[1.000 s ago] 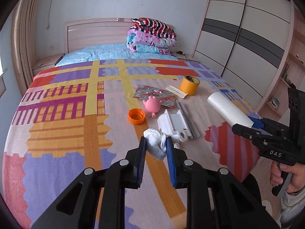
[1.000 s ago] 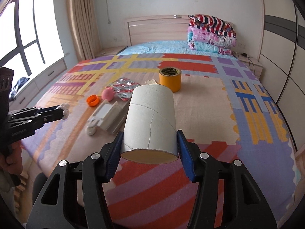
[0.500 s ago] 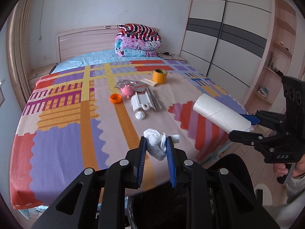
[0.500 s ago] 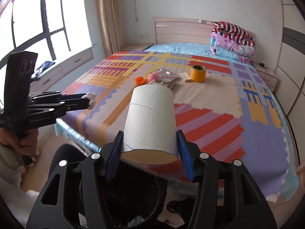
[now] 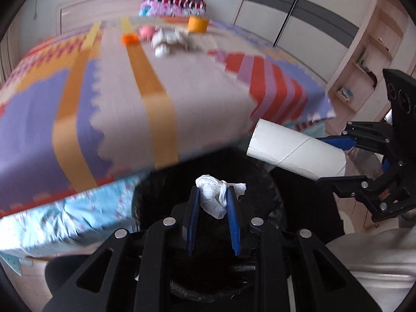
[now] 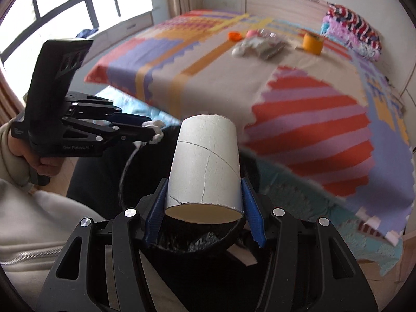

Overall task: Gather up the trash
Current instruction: 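Carry tissue and tube over the bin and open both tools to drop them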

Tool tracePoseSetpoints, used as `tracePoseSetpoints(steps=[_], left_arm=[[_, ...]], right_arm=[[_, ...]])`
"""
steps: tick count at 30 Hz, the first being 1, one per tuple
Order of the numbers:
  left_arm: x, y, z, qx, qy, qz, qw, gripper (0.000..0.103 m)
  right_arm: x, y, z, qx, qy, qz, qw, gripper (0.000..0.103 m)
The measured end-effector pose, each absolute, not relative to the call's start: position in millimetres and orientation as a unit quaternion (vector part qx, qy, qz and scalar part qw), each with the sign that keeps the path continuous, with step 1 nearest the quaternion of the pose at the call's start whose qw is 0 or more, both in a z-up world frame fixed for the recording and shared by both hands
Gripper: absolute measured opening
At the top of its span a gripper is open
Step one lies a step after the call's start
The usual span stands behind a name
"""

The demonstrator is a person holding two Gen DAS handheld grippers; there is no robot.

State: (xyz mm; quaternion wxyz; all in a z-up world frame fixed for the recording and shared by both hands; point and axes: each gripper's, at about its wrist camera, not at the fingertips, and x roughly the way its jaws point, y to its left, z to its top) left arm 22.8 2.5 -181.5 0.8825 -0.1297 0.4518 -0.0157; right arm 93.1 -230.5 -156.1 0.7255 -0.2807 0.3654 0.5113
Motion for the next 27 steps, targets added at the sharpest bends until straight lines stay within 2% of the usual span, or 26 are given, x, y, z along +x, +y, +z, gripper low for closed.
tracePoseSetpoints(steps=[6, 15, 27], left_arm=[[31.3, -7.8, -233.9, -0.107, 0.516, -0.007, 0.850, 0.021], [42.5, -37.0, -281.4, -0.039, 0.582, -0.010, 0.813, 0.021], [43.3, -41.6, -299.9, -0.033, 0.608, -0.013, 0.794, 0.021]], right_arm=[[101.2, -210.1, -207.2, -0.306, 0.431, 0.501, 0.686, 0.055], [101.5, -174.3, -265.3, -0.371, 0.462, 0.480, 0.647, 0.055], [92.7, -164.5, -298.1, -0.377, 0.492, 0.481, 0.620, 0.055]])
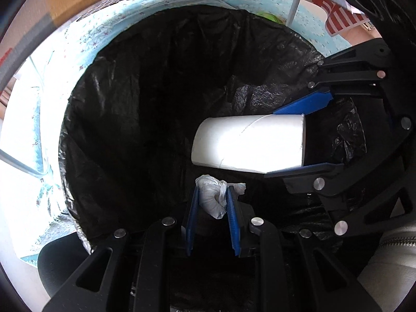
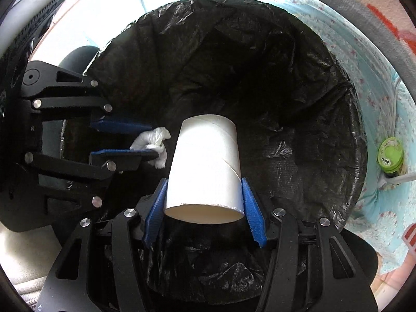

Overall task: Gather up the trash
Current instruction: 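Carry tissue and tube over the bin and open both tools to drop them, then raise both open tools from the bin back toward the bed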

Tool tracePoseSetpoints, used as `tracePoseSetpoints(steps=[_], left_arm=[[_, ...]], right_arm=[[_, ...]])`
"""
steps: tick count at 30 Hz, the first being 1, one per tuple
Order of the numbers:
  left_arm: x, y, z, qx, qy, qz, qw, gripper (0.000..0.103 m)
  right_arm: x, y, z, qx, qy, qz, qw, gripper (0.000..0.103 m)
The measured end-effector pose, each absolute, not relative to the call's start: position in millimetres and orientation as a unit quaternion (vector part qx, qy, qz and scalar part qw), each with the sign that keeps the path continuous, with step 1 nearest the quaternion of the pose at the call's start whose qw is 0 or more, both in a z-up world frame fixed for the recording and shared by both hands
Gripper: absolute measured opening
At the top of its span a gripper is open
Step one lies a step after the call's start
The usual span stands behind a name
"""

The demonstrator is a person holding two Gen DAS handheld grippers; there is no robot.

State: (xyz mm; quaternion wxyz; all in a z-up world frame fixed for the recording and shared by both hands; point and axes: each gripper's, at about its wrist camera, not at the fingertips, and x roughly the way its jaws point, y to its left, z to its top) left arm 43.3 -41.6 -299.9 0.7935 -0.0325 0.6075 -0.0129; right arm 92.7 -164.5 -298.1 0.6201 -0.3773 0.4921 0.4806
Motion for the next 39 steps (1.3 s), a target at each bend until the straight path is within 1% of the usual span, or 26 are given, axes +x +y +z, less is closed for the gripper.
tracePoseSetpoints(steps=[10, 14, 20, 22, 23, 24, 33, 39], left_arm=[[44.5, -42.7, -300.7, -0.031, 0.613, -0.017, 0.790, 0.023], [46.9, -46.1, -301.2, -0.032, 0.613, -0.025, 0.789, 0.033], [44.7, -50.5, -298.8, -0.029, 0.612, -0.024, 0.790, 0.035], [44.4, -51.6, -296.2, -0.029, 0.611, -0.024, 0.791, 0.039], [43.9, -52.0, -294.1, -0.030, 0.608, -0.027, 0.793, 0.046], [44.4, -53.1, -292.4, -0.028, 0.606, -0.026, 0.794, 0.049], [38.8, -48.5, -270.4, -0.036, 0.588, -0.017, 0.808, 0.053], [33.6, -46.6, -239.9, -0.046, 0.557, -0.015, 0.829, 0.053]], right_arm=[[93.7, -154.1, -305.6, -0.364, 0.512, 0.487, 0.607, 0.056], [102.4, -147.6, -307.0, -0.359, 0.518, 0.487, 0.605, 0.056], [111.8, -145.1, -301.3, -0.359, 0.519, 0.482, 0.608, 0.056], [113.0, -147.1, -301.2, -0.355, 0.517, 0.482, 0.611, 0.057], [113.7, -147.8, -300.0, -0.352, 0.518, 0.484, 0.611, 0.057], [114.2, -148.5, -298.1, -0.349, 0.520, 0.484, 0.612, 0.057], [121.3, -160.4, -275.4, -0.327, 0.513, 0.479, 0.633, 0.057], [120.8, -176.8, -239.6, -0.296, 0.493, 0.486, 0.659, 0.057]])
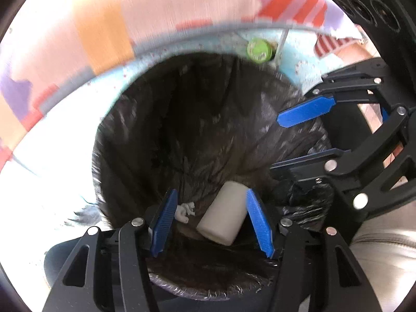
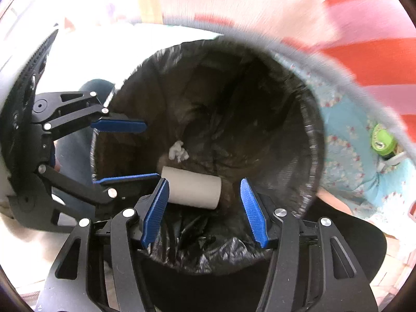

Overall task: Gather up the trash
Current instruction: 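Raise both open tools from the bin back toward the bed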

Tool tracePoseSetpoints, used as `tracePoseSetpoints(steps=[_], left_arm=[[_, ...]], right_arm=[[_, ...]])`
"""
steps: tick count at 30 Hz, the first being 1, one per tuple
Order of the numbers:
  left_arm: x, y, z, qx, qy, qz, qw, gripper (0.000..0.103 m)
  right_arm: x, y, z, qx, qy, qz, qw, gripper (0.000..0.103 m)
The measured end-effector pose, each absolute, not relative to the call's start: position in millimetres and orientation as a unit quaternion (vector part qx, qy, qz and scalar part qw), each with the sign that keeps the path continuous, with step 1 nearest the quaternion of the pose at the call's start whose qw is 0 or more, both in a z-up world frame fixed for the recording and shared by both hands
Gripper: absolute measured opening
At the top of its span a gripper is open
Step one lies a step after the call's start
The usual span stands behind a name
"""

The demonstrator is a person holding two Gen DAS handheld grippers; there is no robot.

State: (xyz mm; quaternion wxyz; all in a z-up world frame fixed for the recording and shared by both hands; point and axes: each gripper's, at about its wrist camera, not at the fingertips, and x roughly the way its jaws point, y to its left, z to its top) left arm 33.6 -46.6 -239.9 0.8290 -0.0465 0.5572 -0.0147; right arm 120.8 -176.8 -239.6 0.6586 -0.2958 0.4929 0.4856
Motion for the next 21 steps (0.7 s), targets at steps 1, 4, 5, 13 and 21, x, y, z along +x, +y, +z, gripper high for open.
tracePoseSetpoints(steps=[1, 4, 5, 13, 21], left_arm=[[33.3, -45.1, -232.7, -0.047, 0.550, -0.015, 0.834, 0.053], [30.3, -41.1, -209.5, -0.043, 0.527, -0.009, 0.849, 0.053], [28.8, -39.7, -200.5, -0.043, 0.517, -0.009, 0.855, 0.053], [25.5, -28.9, -137.7, -0.032, 0.446, -0.002, 0.895, 0.053], [38.0, -15.0, -104.3, -0.021, 0.405, 0.008, 0.914, 0.053]], right_arm=[[120.5, -180.3, -231.0, -0.289, 0.486, 0.488, 0.665, 0.057], [120.6, -189.5, -210.3, -0.274, 0.465, 0.494, 0.682, 0.057], [120.9, -191.3, -203.8, -0.268, 0.458, 0.495, 0.688, 0.057], [131.0, -207.4, -152.5, -0.222, 0.408, 0.505, 0.727, 0.057], [143.9, -210.0, -124.1, -0.184, 0.375, 0.506, 0.754, 0.057]])
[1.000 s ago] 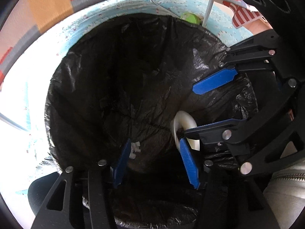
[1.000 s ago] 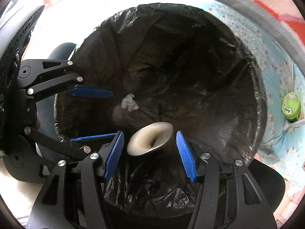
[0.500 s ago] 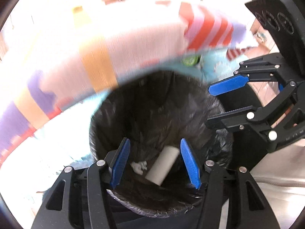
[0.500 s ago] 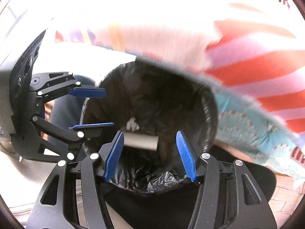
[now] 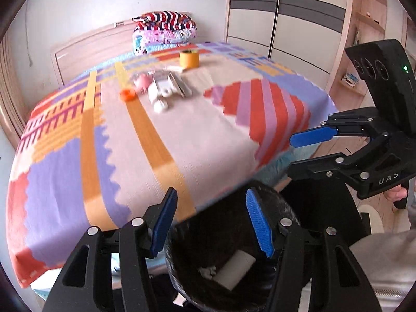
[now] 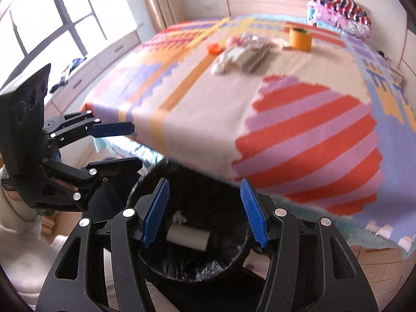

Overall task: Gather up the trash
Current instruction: 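Raise both open tools from the bin back toward the bed, then grasp the small white ball with the left tool while the right tool grasps the metal strip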

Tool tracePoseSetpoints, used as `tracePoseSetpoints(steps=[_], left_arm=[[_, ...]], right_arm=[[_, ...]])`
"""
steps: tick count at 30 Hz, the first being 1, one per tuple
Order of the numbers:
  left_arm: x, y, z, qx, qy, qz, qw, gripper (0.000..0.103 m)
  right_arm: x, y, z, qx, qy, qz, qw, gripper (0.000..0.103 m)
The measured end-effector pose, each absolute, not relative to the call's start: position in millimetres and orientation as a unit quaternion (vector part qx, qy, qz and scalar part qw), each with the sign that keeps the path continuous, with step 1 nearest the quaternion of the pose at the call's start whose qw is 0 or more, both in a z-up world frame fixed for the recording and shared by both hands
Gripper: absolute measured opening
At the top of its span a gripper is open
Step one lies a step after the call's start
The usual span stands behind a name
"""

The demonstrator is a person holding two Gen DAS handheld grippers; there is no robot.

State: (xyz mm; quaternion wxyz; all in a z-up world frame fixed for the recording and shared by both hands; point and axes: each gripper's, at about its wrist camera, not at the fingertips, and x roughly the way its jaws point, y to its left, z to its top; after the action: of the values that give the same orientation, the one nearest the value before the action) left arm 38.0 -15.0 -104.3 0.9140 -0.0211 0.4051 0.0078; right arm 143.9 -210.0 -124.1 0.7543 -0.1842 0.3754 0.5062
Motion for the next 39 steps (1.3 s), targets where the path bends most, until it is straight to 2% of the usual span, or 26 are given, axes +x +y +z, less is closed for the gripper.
tracePoseSetpoints(steps=[7, 27, 30, 34, 39], left_arm=[[58.5, 2.3, -91.8, -0.026, 0.381, 0.014, 0.924, 0.053], [138.9, 49.7, -105.1, -0.046, 0.399, 0.042, 0.915, 0.052], [149.6, 55.4, -109.3, -0.053, 0.404, 0.043, 0.912, 0.044], [158.4, 60.6, -114.9, -0.060, 0.409, 0.047, 0.909, 0.043], [165.4, 65.2, -119.0, -0.072, 0.409, 0.053, 0.908, 0.035]], right_arm=[[161.6, -202.3, -103.0, -0.176, 0.358, 0.503, 0.767, 0.057], [234.9, -140.9, -75.5, -0.144, 0.349, 0.491, 0.785, 0.056], [247.3, -130.3, -74.9, -0.141, 0.353, 0.484, 0.788, 0.050], [263.8, -115.2, -75.8, -0.135, 0.361, 0.478, 0.789, 0.049], [286.3, -95.7, -81.1, -0.124, 0.377, 0.467, 0.790, 0.046]])
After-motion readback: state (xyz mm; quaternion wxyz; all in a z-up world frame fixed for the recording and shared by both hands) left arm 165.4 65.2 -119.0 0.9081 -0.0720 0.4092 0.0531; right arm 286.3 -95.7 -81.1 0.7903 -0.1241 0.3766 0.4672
